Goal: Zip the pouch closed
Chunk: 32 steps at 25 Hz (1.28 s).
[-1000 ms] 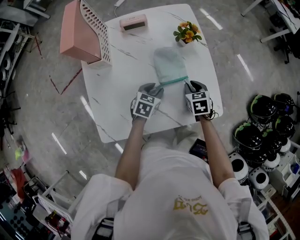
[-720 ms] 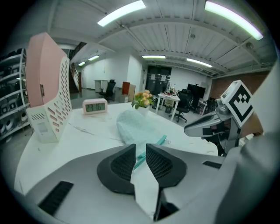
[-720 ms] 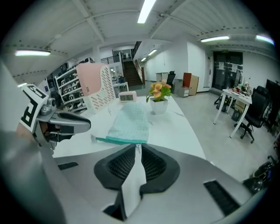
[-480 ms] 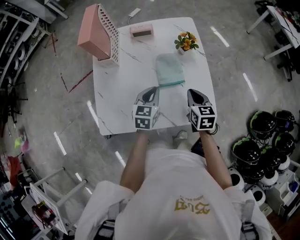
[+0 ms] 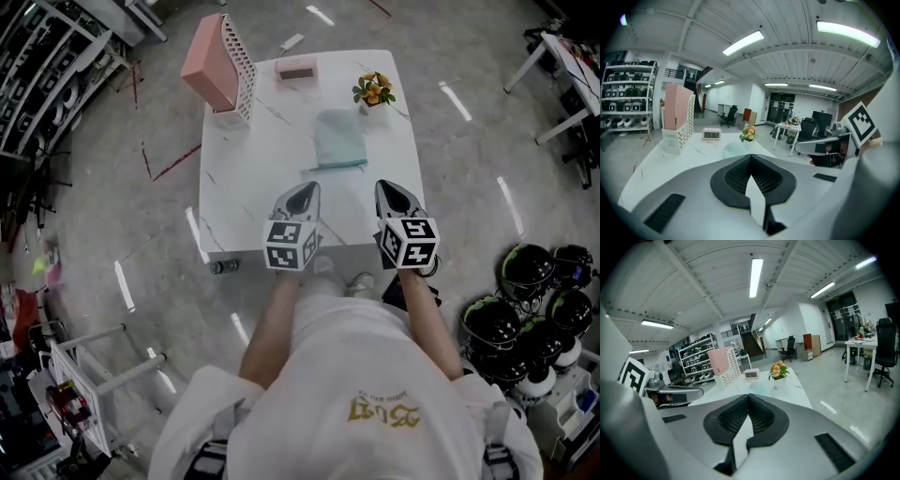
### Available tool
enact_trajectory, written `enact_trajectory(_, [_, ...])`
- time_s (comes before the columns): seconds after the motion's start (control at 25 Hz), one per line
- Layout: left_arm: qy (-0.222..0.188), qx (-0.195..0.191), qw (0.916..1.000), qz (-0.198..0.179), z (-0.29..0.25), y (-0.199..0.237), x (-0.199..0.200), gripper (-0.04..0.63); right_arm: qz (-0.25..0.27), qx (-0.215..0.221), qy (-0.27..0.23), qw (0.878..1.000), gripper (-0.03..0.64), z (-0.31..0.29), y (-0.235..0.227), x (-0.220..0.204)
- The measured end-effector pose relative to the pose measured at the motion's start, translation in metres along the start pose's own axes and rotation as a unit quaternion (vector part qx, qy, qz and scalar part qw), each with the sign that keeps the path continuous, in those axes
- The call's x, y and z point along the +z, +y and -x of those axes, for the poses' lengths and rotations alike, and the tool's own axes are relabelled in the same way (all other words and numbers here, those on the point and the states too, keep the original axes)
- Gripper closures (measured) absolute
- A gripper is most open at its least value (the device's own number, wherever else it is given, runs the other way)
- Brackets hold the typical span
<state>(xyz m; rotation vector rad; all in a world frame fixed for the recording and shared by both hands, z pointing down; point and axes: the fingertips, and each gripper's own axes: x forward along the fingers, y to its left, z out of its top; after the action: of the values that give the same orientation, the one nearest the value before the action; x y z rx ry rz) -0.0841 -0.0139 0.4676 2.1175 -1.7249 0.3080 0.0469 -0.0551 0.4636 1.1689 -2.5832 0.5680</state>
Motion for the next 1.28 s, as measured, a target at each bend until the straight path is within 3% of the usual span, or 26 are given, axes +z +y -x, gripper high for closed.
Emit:
enact_trajectory(0.24, [-0.024,0.002,0.9994,0.026,0.017,-0.014,0.006,0.578,0.026,0.001,-0.009,1.000,0.604,0.020,0.001,0.003])
enact_trajectory(1.28, [-0.027,0.015,0.9990,0.031,0.038,-0.026,0.000,0.578,0.049,0.023,0.000,0.999,0.604,0.038,0.012,-0.009])
